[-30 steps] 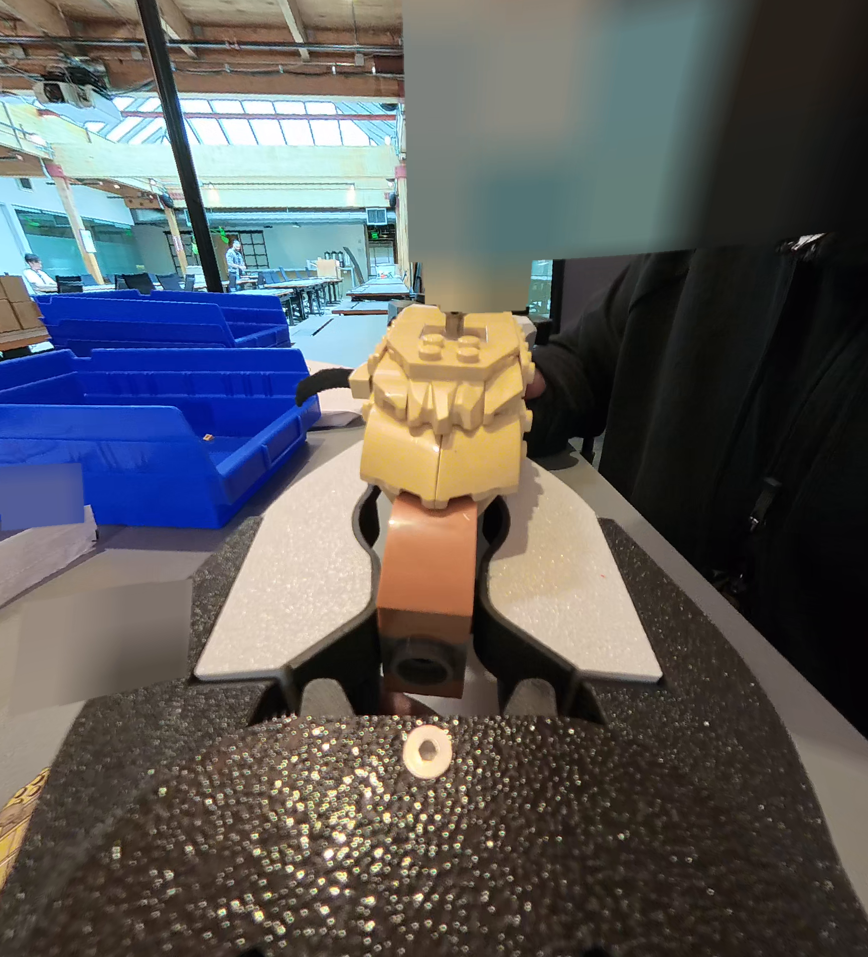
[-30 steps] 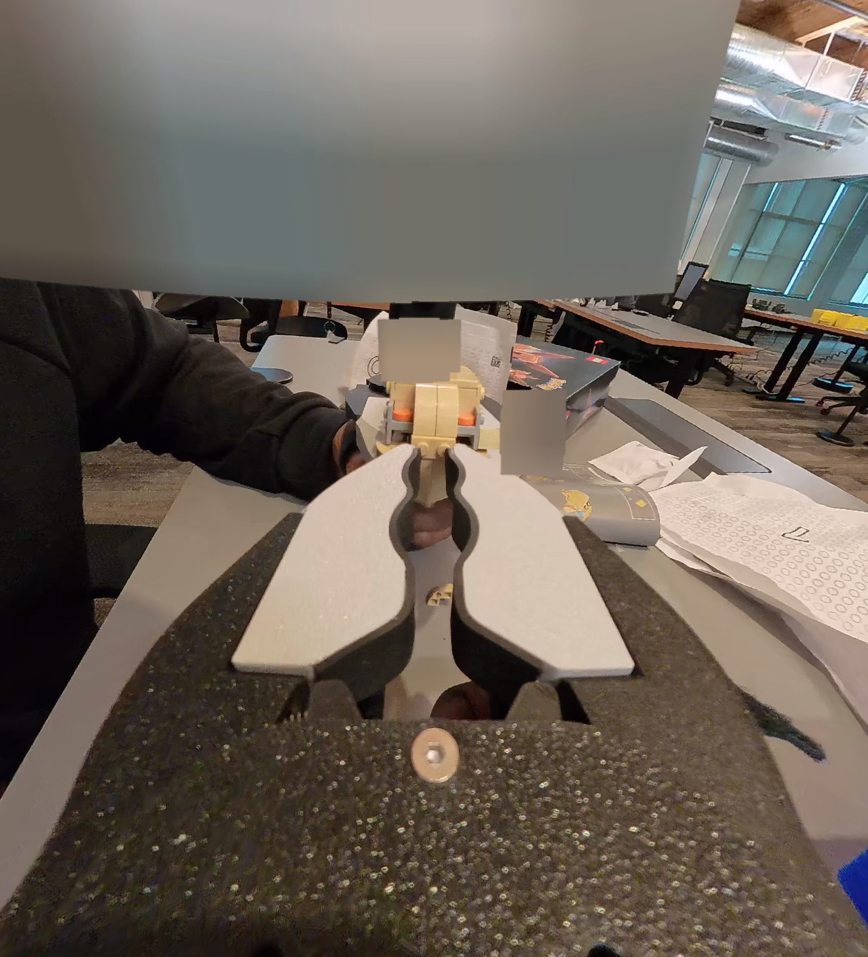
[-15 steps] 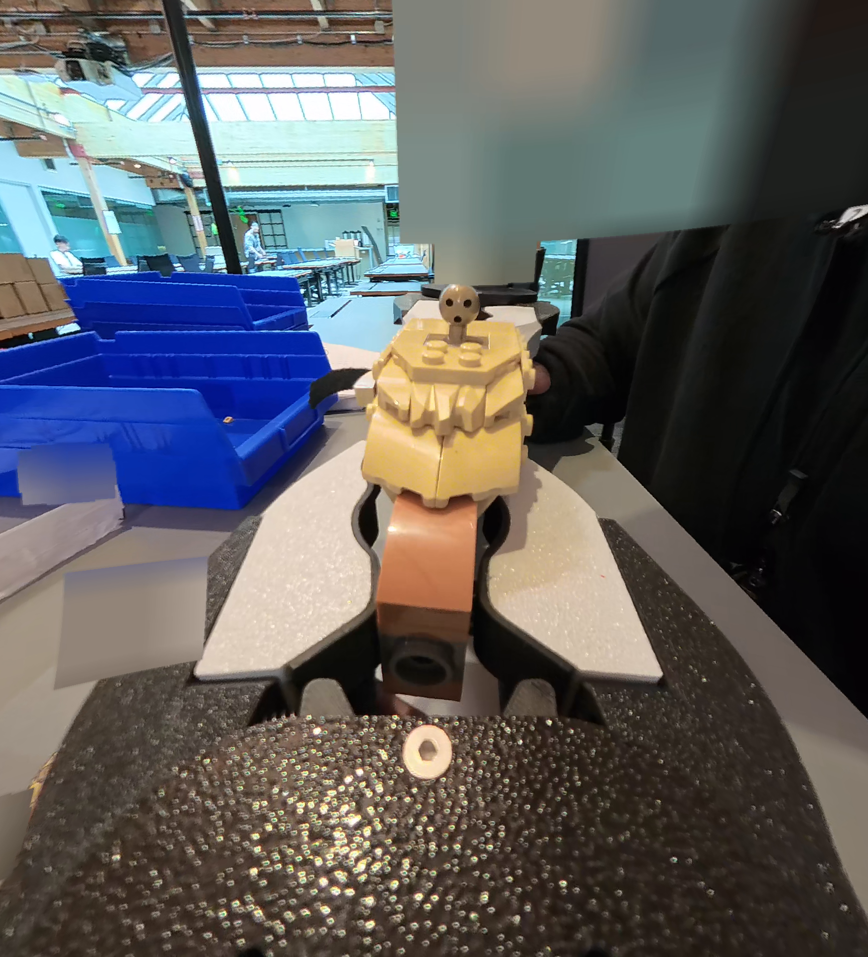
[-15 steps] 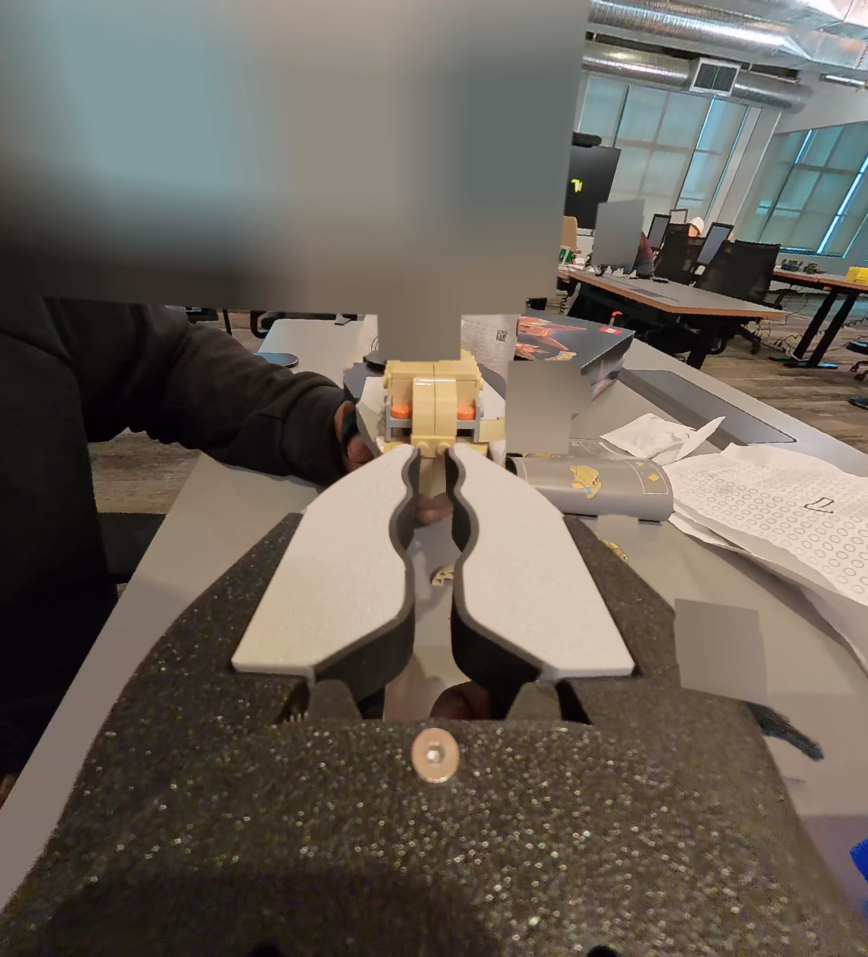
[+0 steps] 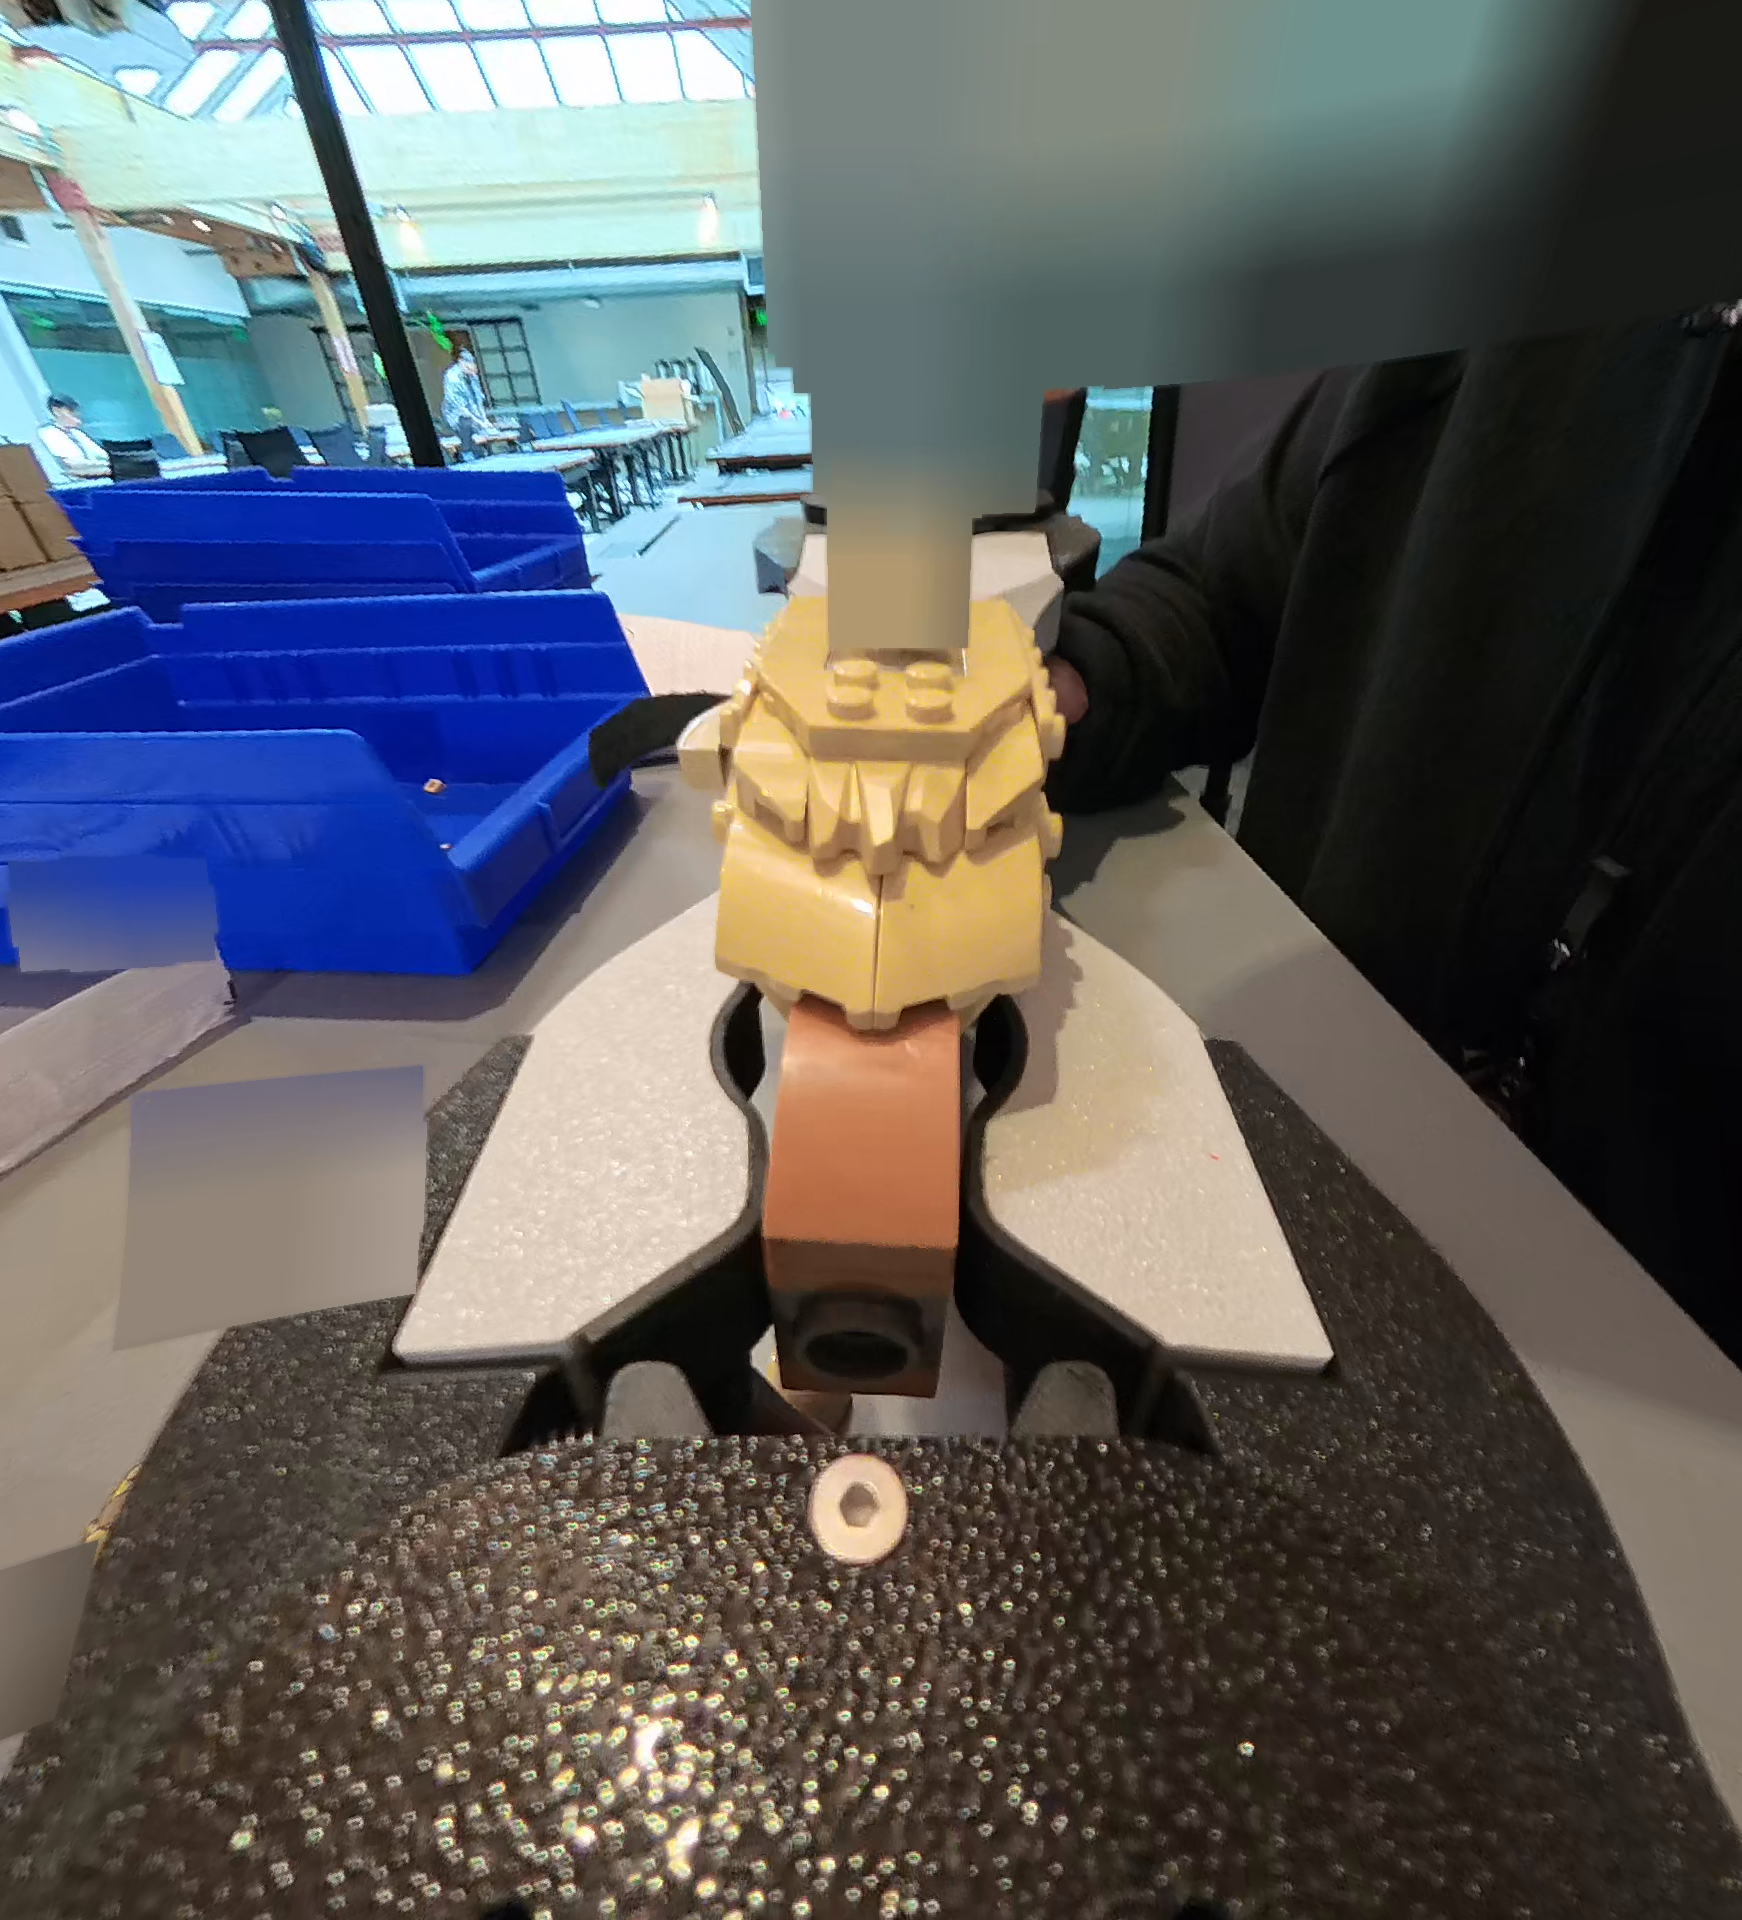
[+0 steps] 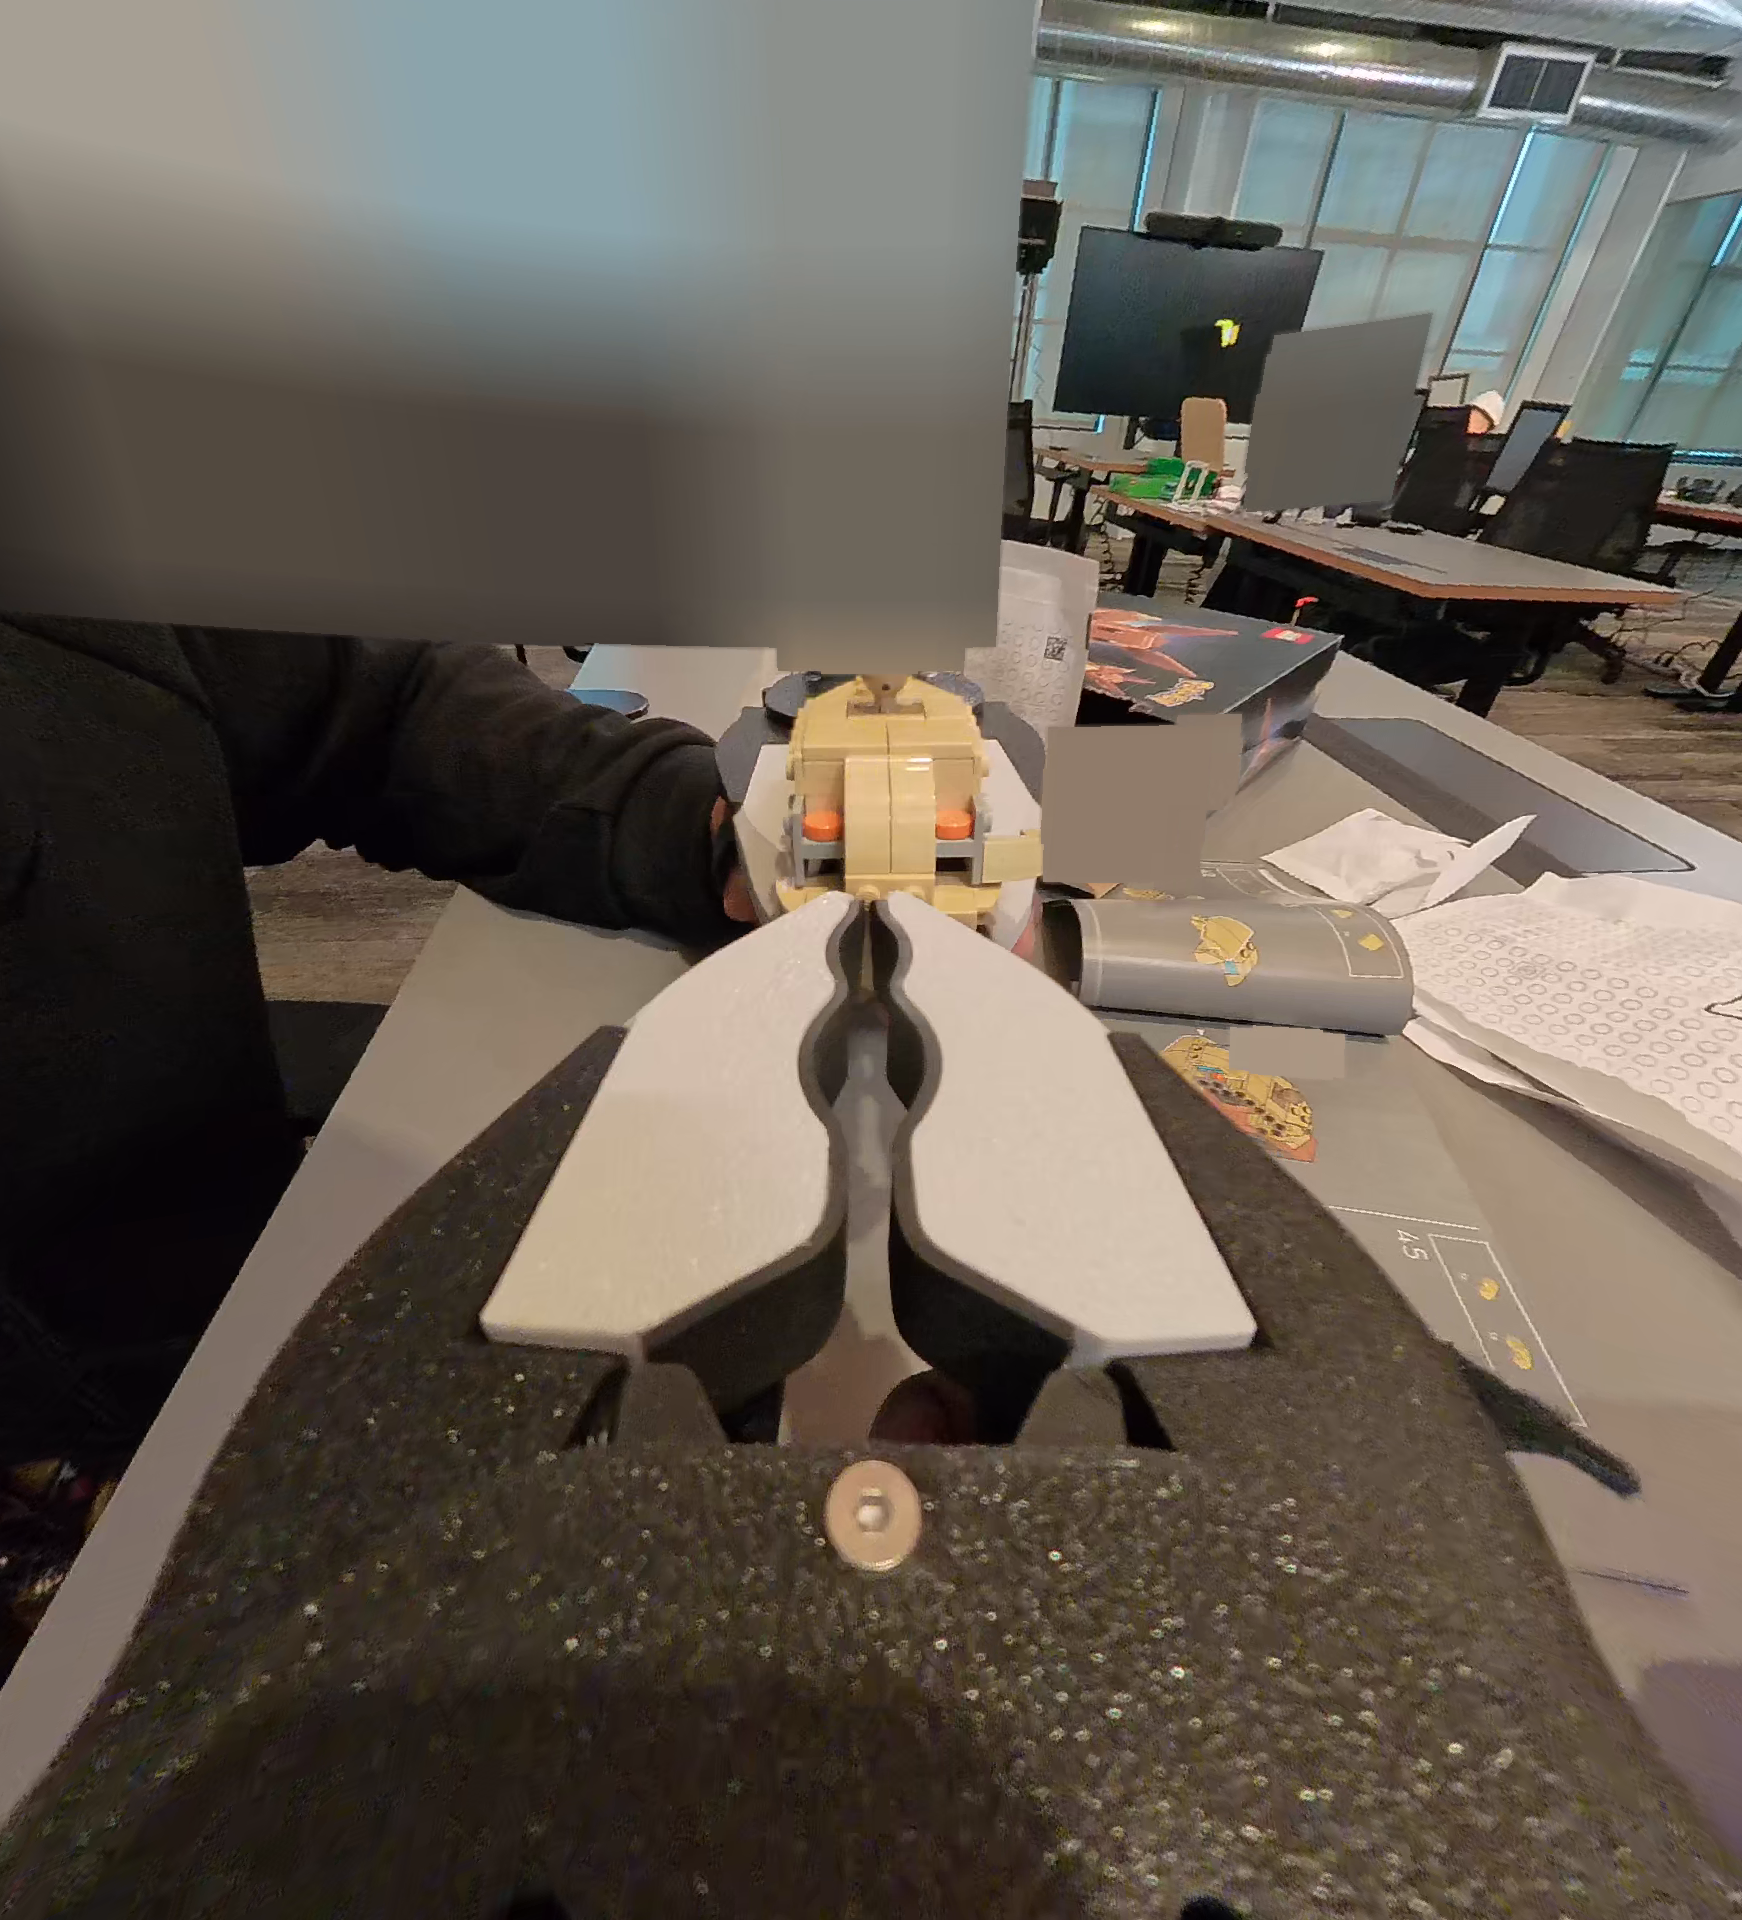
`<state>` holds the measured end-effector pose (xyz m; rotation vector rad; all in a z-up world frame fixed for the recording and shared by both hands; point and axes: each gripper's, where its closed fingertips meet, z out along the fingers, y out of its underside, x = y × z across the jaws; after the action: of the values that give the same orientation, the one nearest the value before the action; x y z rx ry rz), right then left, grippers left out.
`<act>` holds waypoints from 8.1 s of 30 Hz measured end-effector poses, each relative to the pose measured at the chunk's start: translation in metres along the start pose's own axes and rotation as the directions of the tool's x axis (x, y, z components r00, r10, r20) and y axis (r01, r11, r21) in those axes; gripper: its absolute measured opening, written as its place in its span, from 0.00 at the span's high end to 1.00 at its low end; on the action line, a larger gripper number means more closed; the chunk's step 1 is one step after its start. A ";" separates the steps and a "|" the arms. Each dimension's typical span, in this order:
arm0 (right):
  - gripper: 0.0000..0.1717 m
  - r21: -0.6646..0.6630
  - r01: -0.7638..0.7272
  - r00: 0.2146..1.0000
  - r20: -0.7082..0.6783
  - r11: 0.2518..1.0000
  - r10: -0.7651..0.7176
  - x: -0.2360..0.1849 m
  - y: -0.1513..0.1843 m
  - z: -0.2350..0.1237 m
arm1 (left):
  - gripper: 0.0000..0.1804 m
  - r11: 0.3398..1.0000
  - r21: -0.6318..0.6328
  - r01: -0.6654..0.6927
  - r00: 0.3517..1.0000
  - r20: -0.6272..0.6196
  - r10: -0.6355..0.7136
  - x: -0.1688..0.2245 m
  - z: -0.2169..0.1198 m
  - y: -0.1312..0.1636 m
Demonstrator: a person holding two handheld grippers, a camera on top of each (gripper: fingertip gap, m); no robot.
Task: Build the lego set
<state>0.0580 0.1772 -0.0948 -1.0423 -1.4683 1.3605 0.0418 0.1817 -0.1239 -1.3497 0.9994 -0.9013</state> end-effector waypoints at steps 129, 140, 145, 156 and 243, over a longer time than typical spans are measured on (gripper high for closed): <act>0.90 -0.035 -0.090 0.996 -0.014 0.995 0.089 0.021 0.024 -0.003 | 0.73 0.980 -0.164 0.109 0.988 0.124 -0.089 -0.018 0.009 0.022; 0.90 -0.079 -0.138 0.990 0.008 0.987 0.139 0.022 0.034 -0.002 | 0.75 0.944 -0.309 0.112 0.992 0.089 -0.088 -0.013 0.005 0.043; 0.91 -0.073 -0.140 0.990 -0.002 0.987 0.140 0.024 0.035 -0.002 | 0.71 0.922 -0.363 0.136 0.990 0.072 -0.118 -0.008 0.004 0.052; 0.91 -0.110 -0.133 0.991 -0.009 0.985 0.133 0.024 0.039 -0.001 | 0.72 0.892 -0.436 0.122 0.992 0.090 -0.091 -0.009 0.005 0.063; 1.00 -0.250 0.114 0.985 -0.099 0.961 -0.143 0.035 0.023 -0.025 | 0.74 0.774 -0.608 -0.176 0.939 0.133 0.318 -0.019 0.013 0.064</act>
<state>0.0726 0.2190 -0.1154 -1.1385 -1.6142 1.0283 0.0444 0.2060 -0.1869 -1.7364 1.2995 -0.2102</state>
